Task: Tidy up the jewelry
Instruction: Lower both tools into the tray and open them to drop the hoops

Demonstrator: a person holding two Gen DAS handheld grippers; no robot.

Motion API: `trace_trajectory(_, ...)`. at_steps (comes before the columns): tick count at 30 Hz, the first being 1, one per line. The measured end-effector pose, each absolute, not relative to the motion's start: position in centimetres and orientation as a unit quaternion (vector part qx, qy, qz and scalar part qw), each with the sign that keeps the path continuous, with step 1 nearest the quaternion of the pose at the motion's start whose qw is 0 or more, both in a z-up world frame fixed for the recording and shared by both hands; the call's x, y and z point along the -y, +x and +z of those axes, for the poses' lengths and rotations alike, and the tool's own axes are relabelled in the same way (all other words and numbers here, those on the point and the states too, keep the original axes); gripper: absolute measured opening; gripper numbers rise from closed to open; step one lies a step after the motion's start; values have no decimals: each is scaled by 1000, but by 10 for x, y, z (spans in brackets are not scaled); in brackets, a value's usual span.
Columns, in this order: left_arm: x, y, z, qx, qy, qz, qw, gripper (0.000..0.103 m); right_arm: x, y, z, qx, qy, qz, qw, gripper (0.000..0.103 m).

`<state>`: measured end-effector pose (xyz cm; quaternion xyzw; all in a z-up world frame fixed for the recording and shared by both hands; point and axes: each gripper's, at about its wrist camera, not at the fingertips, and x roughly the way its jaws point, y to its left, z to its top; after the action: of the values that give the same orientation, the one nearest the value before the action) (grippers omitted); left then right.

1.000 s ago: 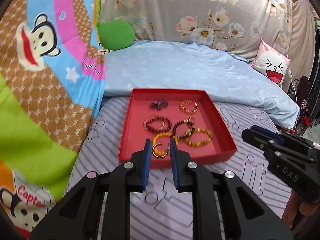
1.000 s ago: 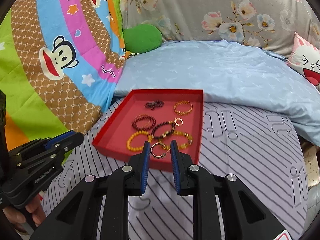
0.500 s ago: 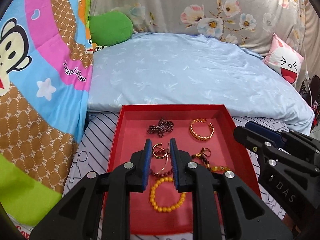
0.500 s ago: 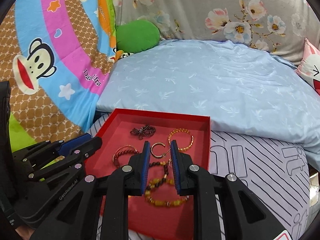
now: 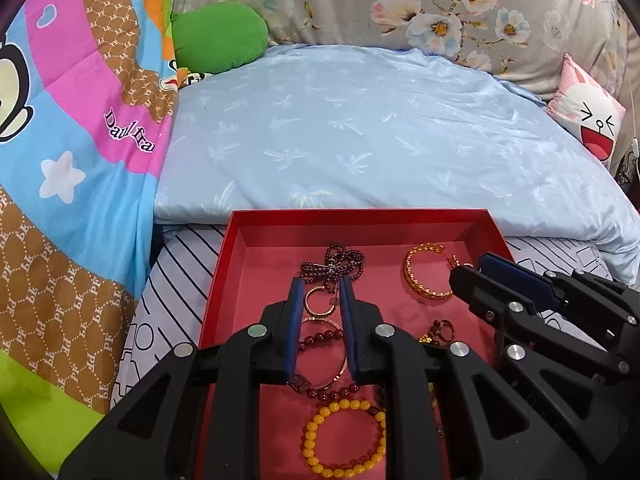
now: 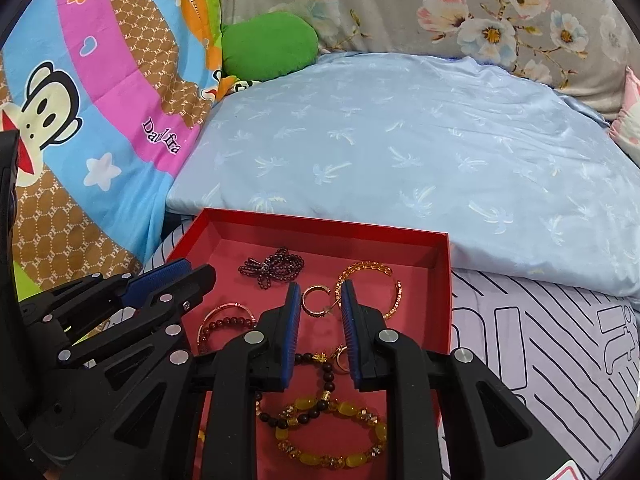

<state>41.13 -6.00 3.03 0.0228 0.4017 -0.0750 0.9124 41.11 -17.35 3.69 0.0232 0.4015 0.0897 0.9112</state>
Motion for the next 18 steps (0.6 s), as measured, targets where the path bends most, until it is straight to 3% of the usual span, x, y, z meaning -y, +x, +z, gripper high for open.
trace_trajectory(18,58,421,9,-418,21,-63,906,18,172,420,18,-416,21,83,905,20)
